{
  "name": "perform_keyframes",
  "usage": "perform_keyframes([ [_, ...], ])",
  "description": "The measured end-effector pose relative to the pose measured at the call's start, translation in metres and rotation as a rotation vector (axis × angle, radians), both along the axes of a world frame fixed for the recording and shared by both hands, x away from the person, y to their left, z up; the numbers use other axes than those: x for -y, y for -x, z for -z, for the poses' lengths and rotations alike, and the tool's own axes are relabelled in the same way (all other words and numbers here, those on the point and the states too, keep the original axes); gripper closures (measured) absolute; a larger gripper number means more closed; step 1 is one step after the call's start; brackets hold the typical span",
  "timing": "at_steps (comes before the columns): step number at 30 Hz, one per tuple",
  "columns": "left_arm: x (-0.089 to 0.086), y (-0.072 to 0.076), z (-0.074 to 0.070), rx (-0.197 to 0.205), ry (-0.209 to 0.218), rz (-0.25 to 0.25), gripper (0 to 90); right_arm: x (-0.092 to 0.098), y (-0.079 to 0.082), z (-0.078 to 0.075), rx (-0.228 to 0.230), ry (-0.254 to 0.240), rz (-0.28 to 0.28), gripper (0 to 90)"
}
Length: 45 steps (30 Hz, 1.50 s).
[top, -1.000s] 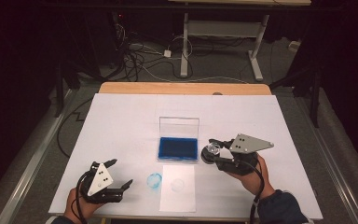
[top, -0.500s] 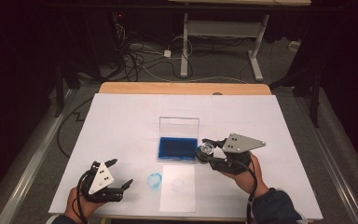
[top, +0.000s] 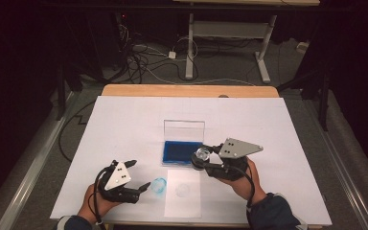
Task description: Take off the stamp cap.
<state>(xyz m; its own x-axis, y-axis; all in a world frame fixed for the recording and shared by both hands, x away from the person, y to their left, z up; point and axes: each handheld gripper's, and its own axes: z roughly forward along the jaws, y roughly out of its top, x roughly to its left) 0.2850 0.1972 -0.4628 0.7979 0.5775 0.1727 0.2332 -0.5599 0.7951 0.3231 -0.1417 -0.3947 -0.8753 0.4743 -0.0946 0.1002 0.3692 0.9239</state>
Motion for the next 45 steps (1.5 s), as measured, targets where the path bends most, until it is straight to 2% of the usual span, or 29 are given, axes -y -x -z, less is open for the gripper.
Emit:
perform_keyframes([
  [1,0.006,0.000,-0.001,0.001,-0.005,0.014,14.3,-0.003,0.001,0.000,0.001,-0.003,-0.012,56.3],
  [2,0.016,-0.001,-0.003,-0.014,0.008,0.054,14.2,-0.006,0.002,0.000,0.001,-0.006,-0.017,56.3],
  [3,0.016,-0.001,-0.003,-0.014,0.008,0.054,14.2,-0.006,0.002,0.000,0.001,-0.006,-0.017,56.3],
  [5,0.027,-0.003,-0.004,-0.029,0.016,0.074,14.1,-0.013,0.004,0.000,-0.012,-0.022,-0.042,56.3],
  [9,0.045,-0.006,-0.006,-0.063,0.061,0.127,14.1,-0.024,0.007,0.004,-0.025,-0.029,-0.068,56.3],
  [13,0.057,-0.010,-0.009,-0.089,0.110,0.157,14.0,-0.030,0.010,0.006,-0.030,-0.036,-0.090,56.3],
  [18,0.069,-0.010,-0.011,-0.088,0.106,0.185,13.8,-0.038,0.013,0.010,-0.040,-0.029,-0.116,56.2],
  [20,0.071,-0.010,-0.011,-0.096,0.122,0.196,14.2,-0.040,0.013,0.011,-0.039,-0.029,-0.120,56.3],
  [26,0.085,-0.005,-0.011,-0.079,0.098,0.191,18.9,-0.042,0.014,0.013,-0.039,-0.029,-0.119,56.3],
  [28,0.088,-0.004,-0.012,-0.073,0.094,0.177,27.1,-0.041,0.015,0.015,-0.040,-0.040,-0.106,56.3],
  [30,0.090,-0.003,-0.011,-0.061,0.092,0.160,28.3,-0.041,0.015,0.015,-0.040,-0.040,-0.101,56.3],
  [33,0.089,-0.003,-0.011,-0.061,0.113,0.153,31.0,-0.042,0.015,0.017,-0.039,-0.042,-0.092,56.3],
  [34,0.088,-0.004,-0.011,-0.074,0.136,0.140,30.8,-0.041,0.015,0.017,-0.038,-0.044,-0.090,56.3],
  [37,0.088,-0.006,-0.009,-0.096,0.155,0.144,28.9,-0.041,0.015,0.018,-0.040,-0.053,-0.087,56.3],
  [40,0.090,-0.008,-0.007,-0.107,0.168,0.153,26.5,-0.042,0.016,0.019,-0.039,-0.055,-0.091,56.3],
  [42,0.090,-0.008,-0.006,-0.116,0.162,0.141,26.5,-0.042,0.016,0.019,-0.039,-0.056,-0.094,56.3],
  [45,0.089,-0.009,-0.006,-0.120,0.174,0.131,30.3,-0.043,0.017,0.019,-0.038,-0.060,-0.101,56.3],
])
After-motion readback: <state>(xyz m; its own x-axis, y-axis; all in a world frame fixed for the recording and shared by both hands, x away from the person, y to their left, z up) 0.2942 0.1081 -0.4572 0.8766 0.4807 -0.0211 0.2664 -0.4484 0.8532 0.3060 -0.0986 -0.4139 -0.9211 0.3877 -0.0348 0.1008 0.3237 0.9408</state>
